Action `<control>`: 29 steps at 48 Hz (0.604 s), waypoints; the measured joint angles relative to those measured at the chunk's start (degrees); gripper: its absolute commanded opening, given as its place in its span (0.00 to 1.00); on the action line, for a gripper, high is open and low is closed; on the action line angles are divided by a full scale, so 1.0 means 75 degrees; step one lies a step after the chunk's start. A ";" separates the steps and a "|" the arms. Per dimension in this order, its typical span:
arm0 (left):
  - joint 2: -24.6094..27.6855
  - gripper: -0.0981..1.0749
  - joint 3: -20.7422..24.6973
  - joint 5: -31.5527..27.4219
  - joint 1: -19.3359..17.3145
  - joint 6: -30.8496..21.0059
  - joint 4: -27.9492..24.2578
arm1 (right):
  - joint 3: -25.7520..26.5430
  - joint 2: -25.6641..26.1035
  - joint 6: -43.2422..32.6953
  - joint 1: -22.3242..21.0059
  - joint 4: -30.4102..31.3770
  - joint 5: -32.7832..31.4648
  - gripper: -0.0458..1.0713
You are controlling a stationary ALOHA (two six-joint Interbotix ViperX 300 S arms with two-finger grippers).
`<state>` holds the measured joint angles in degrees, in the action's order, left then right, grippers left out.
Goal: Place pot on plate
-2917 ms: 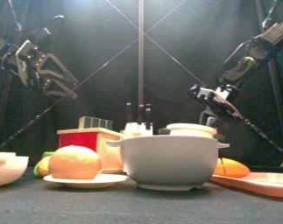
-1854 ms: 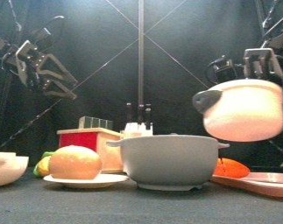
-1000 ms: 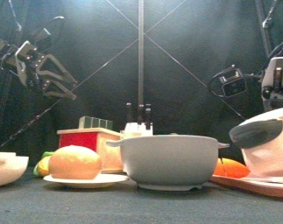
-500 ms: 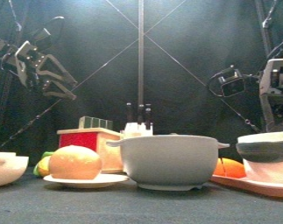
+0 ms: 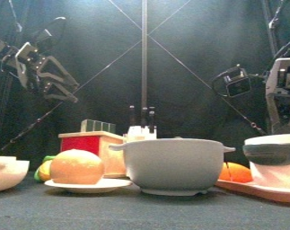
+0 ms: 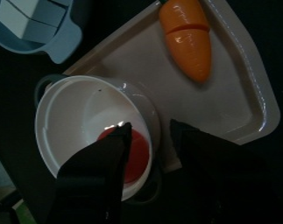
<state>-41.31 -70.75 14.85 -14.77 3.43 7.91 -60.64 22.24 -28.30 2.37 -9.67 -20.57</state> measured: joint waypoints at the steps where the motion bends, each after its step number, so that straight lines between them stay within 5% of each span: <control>1: 0.0000 0.95 0.0000 0.0000 0.0012 0.0012 0.0000 | 0.0000 -0.0012 0.0000 0.0000 0.0000 0.0000 0.74; 29: 0.0000 0.95 0.0000 0.0000 0.0012 0.0012 0.0000 | 0.0000 0.0000 -0.0012 0.0000 0.0094 -0.0070 0.74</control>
<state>-41.31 -70.75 14.85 -14.68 3.52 7.91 -60.64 22.24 -28.39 2.37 -8.96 -21.09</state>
